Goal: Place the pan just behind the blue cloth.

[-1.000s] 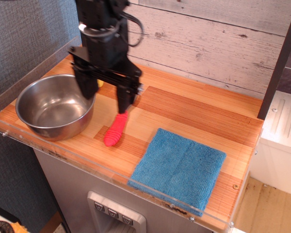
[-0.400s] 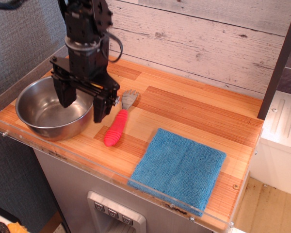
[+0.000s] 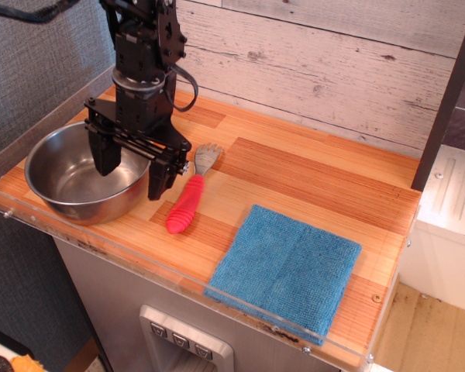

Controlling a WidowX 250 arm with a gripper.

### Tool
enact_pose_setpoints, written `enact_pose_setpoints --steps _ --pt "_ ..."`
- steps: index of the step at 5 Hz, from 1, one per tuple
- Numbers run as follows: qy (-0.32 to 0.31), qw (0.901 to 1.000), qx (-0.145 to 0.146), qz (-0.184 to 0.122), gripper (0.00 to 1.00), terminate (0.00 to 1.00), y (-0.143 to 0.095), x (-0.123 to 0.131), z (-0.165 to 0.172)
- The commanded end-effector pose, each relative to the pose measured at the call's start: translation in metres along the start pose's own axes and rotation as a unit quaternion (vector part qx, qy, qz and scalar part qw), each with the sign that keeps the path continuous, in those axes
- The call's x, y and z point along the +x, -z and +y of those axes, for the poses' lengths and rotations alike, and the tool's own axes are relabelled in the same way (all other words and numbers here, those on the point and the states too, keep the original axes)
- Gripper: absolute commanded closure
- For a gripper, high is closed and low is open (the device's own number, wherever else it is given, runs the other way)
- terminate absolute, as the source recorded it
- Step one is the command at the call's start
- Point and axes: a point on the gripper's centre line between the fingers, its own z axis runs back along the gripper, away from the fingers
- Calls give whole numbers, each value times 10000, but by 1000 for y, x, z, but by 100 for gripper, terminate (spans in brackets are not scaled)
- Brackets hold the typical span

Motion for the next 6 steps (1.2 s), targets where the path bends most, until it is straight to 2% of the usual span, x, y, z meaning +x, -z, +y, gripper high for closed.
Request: enact_pose_setpoints --steps 1,5,6 --pt "-121 9997 -10 -223 100 0 -5 7 6" --pt "-191 9987 -267 -402 100 0 -5 0 4" --pt "-316 9975 -259 -581 100 0 -24 -6 3"
